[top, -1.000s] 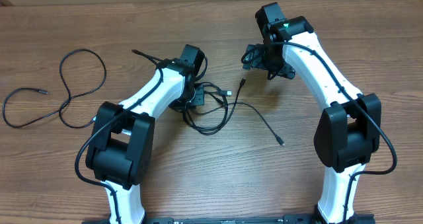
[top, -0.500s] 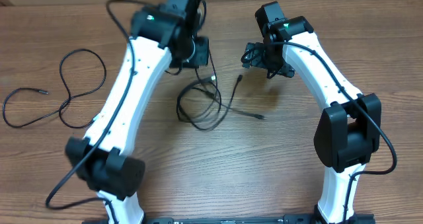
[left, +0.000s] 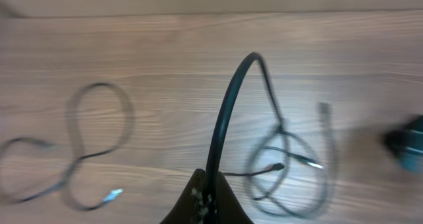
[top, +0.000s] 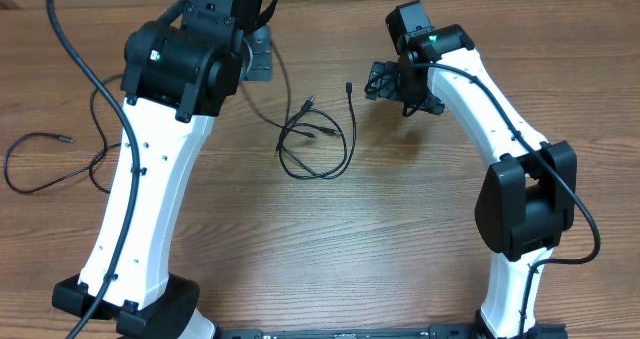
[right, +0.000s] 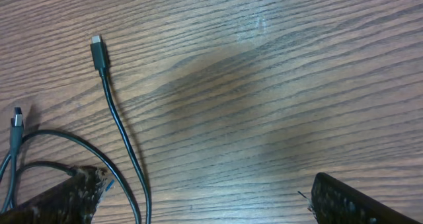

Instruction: Untangle cables

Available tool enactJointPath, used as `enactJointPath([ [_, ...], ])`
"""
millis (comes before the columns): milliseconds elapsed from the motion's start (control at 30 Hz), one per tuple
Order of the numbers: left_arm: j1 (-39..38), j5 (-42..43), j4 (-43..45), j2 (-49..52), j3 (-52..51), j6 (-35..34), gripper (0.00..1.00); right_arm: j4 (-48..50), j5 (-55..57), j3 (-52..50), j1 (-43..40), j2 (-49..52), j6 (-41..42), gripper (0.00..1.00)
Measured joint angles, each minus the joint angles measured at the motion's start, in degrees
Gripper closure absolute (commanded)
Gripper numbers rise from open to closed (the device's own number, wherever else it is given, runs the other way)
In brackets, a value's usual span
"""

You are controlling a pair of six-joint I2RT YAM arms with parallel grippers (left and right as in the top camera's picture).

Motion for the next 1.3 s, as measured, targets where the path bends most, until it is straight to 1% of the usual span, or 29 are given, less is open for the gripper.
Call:
enactJointPath([
  [133,0.00,-7.02,-2.16,0.00,0.00,-0.22,0.96,-0.24,-0.02,0.00,0.00,0.00,0.00,0.00],
  [267,0.87,-11.76,-3.48,0.00,0.00,-2.19,0.91,-0.72,-1.57,0.00,-0.02,0.00,0.00,0.00],
  [433,2.84,-13.31,-4.17,0.00,-1.07,-4.42,0.91,-1.09,-2.82,0.00,-0.02,0.00,-0.02,0.00],
  [667,7.56,-13.81,-4.70,0.15,-11.06,-7.82,0.91,-1.86,-3.93,0.00,0.00,0.00,0.00,0.00],
  [800,12.07,-13.64,-4.66,0.15,-16.11,-10.67,0.90,-3.30,-8.68,0.00,-0.02,0.00,-0.02,0.00],
  [833,12.70,-13.46,-4.66,0.15,-16.55,-10.99,0.88,-3.48,-10.29,0.00,-0.02,0.00,0.00,0.04],
  [867,13.57,-13.25,-4.48,0.15,-17.20,-11.32,0.87,-3.45,-12.90,-0.02,-0.02,0.00,-0.02,0.26],
  [900,14.01,-13.07,-4.33,0.15,-17.55,-11.52,0.87,-3.34,-14.64,-0.02,0.00,0.00,0.09,0.57],
  [933,14.32,-12.92,-4.26,0.15,-17.77,-11.61,0.87,-2.91,-16.74,-0.04,0.00,0.00,-0.04,0.84],
  [967,14.67,-12.83,-4.24,0.15,-17.97,-11.72,0.87,-2.43,-18.10,-0.04,0.00,0.00,-0.02,0.92],
  [1000,14.82,-12.74,-4.24,0.15,-18.05,-11.74,0.86,-1.97,-19.45,-0.04,0.00,0.00,0.00,0.96],
  [1067,15.41,-12.37,-4.00,0.15,-18.10,-11.98,0.84,-1.81,-20.98,-0.04,0.37,0.00,0.15,0.96],
  [1100,15.43,-12.02,-3.78,0.15,-18.12,-12.20,0.81,-1.40,-21.49,-0.28,0.83,0.00,0.15,0.96],
  [1167,15.50,-9.90,-2.71,0.15,-18.14,-12.46,0.78,-0.90,-21.66,-0.92,1.77,0.00,0.15,0.96],
  [1200,15.69,-8.33,-2.21,0.15,-18.16,-12.59,0.75,-0.04,-21.62,-1.73,2.49,0.00,0.22,0.96],
  [1233,15.69,-6.05,-1.75,0.15,-18.16,-12.59,0.73,0.48,-21.46,-2.80,3.54,0.00,0.24,0.95],
  [1267,15.69,-4.70,-1.70,0.15,-18.16,-12.63,0.73,1.03,-21.40,-4.02,4.35,0.00,0.55,0.89],
  [1300,15.69,-3.02,-1.68,0.15,-18.18,-12.68,0.72,1.51,-21.40,-5.20,5.01,0.00,1.01,0.87],
])
